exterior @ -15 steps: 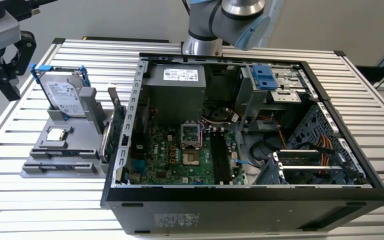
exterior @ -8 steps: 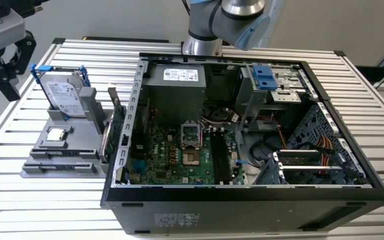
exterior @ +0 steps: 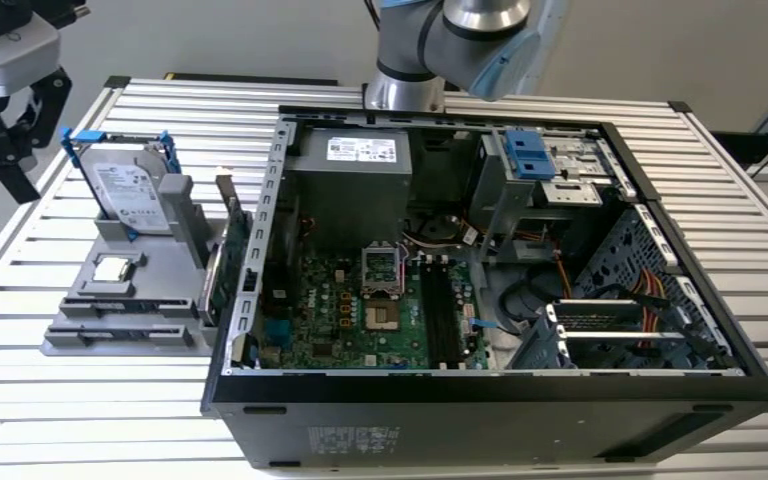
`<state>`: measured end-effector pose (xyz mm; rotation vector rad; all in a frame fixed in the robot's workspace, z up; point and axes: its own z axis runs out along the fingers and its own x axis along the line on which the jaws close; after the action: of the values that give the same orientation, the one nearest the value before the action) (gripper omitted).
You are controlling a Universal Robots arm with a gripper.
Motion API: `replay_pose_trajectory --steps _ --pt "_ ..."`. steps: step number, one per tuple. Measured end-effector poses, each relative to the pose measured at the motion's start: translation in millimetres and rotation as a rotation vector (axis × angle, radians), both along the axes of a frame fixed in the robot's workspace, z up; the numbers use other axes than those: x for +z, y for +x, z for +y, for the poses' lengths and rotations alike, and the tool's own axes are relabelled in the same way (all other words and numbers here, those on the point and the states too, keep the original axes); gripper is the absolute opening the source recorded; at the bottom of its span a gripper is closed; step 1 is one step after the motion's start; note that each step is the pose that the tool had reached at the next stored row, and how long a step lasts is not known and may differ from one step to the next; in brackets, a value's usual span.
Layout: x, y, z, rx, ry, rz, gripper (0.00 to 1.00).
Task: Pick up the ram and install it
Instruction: 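Pick up the ram and move it above insertion slot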
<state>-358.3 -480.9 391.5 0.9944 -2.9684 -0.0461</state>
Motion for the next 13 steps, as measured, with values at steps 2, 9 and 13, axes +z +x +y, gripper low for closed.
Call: replay_pose_trajectory --steps 2,9,13 --pt "0.0 0.0 0.0 0.022 -0.0008 0.0000 0.00" --pt "0.0 0.0 0.0 0.111 -0.0029 -0.0001 0.00" --pt "0.0 0.0 0.0 0.165 -0.0031 -0.0001 0.00"
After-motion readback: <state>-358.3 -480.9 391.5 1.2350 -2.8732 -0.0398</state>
